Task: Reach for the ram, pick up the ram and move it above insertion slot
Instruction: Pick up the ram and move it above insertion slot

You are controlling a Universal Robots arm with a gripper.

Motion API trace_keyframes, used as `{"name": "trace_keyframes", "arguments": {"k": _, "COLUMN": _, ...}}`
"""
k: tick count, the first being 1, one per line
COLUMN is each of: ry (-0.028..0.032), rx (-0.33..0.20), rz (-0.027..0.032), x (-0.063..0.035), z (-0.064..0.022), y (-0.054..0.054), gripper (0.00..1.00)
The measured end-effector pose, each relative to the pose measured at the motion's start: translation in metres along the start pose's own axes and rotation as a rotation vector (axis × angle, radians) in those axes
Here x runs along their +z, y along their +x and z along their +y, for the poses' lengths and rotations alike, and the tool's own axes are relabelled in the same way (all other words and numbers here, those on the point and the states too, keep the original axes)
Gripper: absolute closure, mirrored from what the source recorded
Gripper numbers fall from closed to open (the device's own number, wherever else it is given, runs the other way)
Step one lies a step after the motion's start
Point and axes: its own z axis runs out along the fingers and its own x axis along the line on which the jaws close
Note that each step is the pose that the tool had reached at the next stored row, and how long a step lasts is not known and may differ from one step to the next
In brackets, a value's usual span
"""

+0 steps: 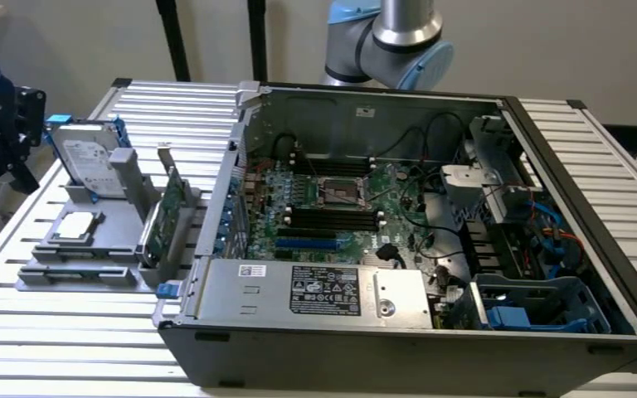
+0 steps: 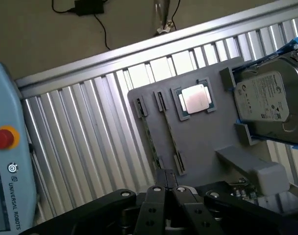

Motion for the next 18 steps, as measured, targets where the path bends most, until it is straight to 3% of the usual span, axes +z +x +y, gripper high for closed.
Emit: {"name": "trace_keyframes", "arguments": {"k": 18, "ry": 0.0018, "rx": -0.327, "rz": 0.0074, "x": 0.0072, "z": -0.0001, "y": 0.0001, "gripper": 0.89}}
